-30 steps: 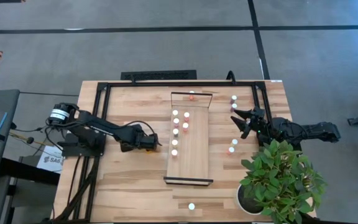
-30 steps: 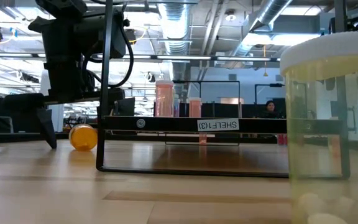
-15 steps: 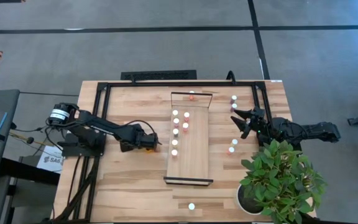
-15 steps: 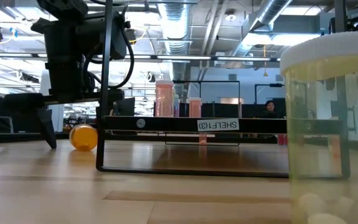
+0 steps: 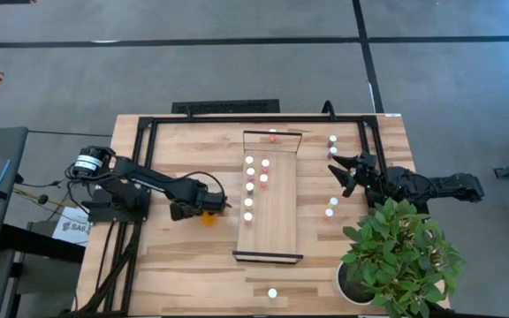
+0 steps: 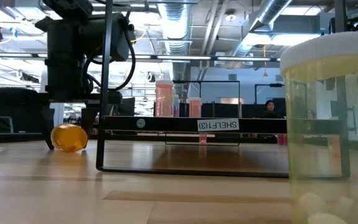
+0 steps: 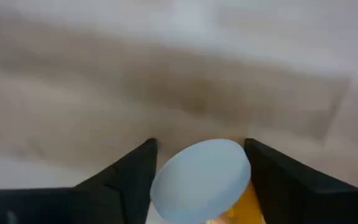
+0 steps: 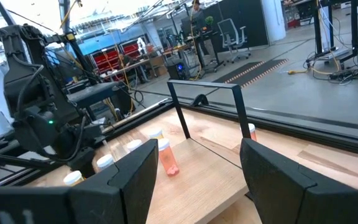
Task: Pick and place medicine bottles onto shelf by color
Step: Put the orange pill bottle on the shelf
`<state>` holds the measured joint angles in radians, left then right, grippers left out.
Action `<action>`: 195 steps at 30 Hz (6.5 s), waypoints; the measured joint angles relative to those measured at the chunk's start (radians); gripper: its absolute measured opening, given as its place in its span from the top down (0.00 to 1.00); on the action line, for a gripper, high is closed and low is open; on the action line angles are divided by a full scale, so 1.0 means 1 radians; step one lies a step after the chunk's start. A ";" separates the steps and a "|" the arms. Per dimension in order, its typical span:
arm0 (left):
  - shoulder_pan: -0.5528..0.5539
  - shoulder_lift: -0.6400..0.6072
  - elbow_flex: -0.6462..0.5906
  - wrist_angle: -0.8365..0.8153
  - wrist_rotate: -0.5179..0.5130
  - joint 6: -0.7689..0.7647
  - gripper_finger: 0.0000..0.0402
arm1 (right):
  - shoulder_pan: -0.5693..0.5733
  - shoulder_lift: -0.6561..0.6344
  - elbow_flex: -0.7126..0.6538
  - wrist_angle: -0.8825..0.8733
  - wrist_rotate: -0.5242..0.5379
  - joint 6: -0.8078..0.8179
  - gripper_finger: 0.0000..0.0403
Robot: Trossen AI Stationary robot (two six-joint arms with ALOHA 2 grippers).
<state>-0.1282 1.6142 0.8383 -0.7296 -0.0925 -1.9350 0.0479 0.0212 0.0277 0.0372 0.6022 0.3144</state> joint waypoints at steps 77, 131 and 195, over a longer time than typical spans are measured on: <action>-0.002 -0.007 0.056 0.002 -0.187 0.068 0.55 | 0.000 0.000 0.000 0.000 0.000 0.000 0.38; -0.030 -0.006 -0.357 0.647 -1.034 0.514 0.56 | 0.000 0.000 0.000 0.000 0.000 0.000 0.38; -0.101 -0.004 -0.348 0.682 -0.778 0.232 0.04 | 0.000 0.000 0.000 0.000 0.000 0.000 0.38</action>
<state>-0.2295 1.6104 0.4907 -0.0477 -0.8703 -1.7027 0.0479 0.0208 0.0280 0.0372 0.6022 0.3145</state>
